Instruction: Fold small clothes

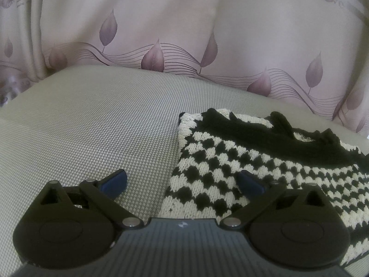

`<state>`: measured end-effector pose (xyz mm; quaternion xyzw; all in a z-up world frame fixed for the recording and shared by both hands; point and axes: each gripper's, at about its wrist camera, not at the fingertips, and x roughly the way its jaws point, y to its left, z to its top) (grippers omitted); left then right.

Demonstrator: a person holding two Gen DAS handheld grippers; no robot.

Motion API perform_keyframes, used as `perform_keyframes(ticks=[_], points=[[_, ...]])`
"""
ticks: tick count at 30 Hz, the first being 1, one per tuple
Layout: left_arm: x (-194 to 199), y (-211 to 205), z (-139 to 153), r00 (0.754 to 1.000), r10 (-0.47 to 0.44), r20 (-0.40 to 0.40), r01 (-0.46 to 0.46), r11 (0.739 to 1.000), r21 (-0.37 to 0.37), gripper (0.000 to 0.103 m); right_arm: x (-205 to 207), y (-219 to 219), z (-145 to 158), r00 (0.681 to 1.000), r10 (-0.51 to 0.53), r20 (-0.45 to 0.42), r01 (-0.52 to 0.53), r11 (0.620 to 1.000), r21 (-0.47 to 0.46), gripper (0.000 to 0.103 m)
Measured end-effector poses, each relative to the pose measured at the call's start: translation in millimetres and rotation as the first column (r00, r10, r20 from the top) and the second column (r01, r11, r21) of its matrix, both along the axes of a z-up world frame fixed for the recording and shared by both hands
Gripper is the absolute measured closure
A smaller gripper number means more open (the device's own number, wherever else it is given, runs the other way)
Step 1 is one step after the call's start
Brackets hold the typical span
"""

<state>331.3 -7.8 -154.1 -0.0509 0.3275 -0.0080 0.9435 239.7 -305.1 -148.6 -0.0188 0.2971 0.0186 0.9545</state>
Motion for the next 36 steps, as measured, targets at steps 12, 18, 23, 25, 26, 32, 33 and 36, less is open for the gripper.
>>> perform_keyframes(ticks=[12,18,23,25,26,32,33,36], points=[[-2.2,0.4,-0.1,1.000,-0.005,0.007,0.005,1.000,-0.006,0.000,-26.3,-65.9,20.4,0.973,-0.154,0.170,0.083,0.926,0.369,0.006],[-3.3,1.8,-0.1,1.000,-0.009,0.008,0.009,1.000,-0.019,0.000,-18.2,-100.2,17.9,0.950,-0.277,0.141,0.188,0.874,0.449,0.007],[-3.1,3.3,-0.4,1.000,-0.016,0.007,0.016,0.999,-0.033,0.000,13.1,-95.0,20.8,0.960,-0.248,0.129,0.185,0.909,0.373,0.007],[-1.9,5.7,-0.8,1.000,-0.024,0.001,0.024,0.999,-0.049,0.000,27.6,-94.9,17.8,0.965,-0.239,0.105,0.187,0.914,0.361,0.007],[-1.3,6.7,-0.9,1.000,-0.026,-0.001,0.026,0.998,-0.057,0.000,33.2,-94.4,15.4,0.970,-0.226,0.090,0.179,0.913,0.367,0.007],[3.5,14.2,1.3,0.996,-0.089,-0.018,0.086,0.990,-0.114,0.002,50.9,-74.3,6.0,0.994,-0.111,0.005,0.106,0.958,0.268,0.007],[5.7,15.6,2.4,0.994,-0.102,-0.025,0.098,0.988,-0.120,0.002,50.7,-67.8,5.9,0.996,-0.089,0.010,0.084,0.968,0.236,0.007],[15.9,19.8,5.2,0.984,-0.174,-0.043,0.166,0.976,-0.138,0.007,49.5,-61.3,5.7,0.998,-0.062,0.016,0.057,0.976,0.208,0.007]])
